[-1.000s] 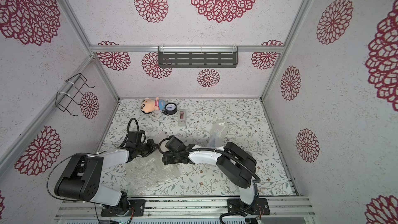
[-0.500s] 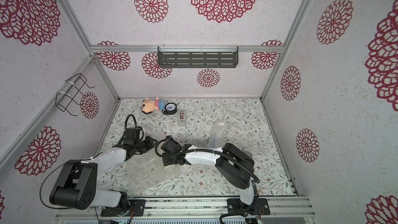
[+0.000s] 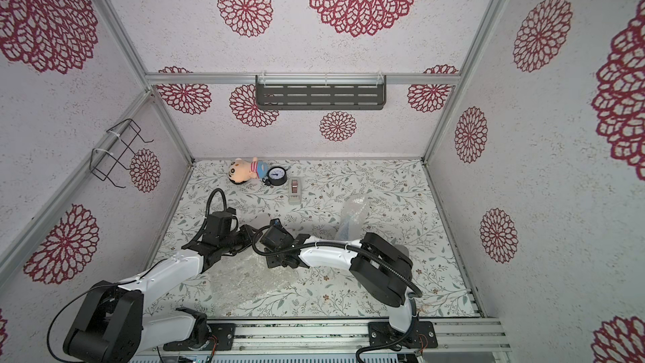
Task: Wrap vases in bubble wrap
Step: Wrap the vase in bubble wrap.
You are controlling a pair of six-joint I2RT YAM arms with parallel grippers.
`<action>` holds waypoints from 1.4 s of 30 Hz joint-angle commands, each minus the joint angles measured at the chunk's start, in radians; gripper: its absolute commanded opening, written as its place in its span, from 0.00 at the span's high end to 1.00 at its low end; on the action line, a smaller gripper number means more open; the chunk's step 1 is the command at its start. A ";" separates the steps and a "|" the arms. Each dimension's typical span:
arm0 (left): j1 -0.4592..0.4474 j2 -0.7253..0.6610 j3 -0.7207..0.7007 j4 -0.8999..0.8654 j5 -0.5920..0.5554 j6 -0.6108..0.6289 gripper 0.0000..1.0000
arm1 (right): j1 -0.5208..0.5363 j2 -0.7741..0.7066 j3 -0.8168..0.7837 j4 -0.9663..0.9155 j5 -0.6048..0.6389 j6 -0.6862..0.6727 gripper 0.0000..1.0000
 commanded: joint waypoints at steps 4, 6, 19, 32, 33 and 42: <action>-0.031 0.064 -0.003 0.000 -0.050 -0.013 0.73 | -0.017 -0.039 -0.042 -0.197 0.188 -0.039 0.42; -0.022 0.048 0.001 -0.013 -0.088 0.018 0.71 | -0.017 -0.046 -0.052 -0.211 0.203 -0.043 0.41; -0.168 0.246 0.107 0.235 0.051 -0.083 0.73 | -0.040 -0.067 -0.089 -0.203 0.232 -0.062 0.36; -0.213 0.335 0.050 0.250 -0.027 -0.104 0.89 | -0.043 -0.076 -0.089 -0.177 0.231 -0.059 0.30; -0.214 0.330 0.043 0.239 -0.029 -0.099 0.89 | -0.043 -0.078 -0.088 -0.176 0.232 -0.060 0.30; -0.213 0.340 0.045 0.215 -0.047 -0.069 0.90 | -0.044 -0.061 -0.069 -0.175 0.213 -0.083 0.27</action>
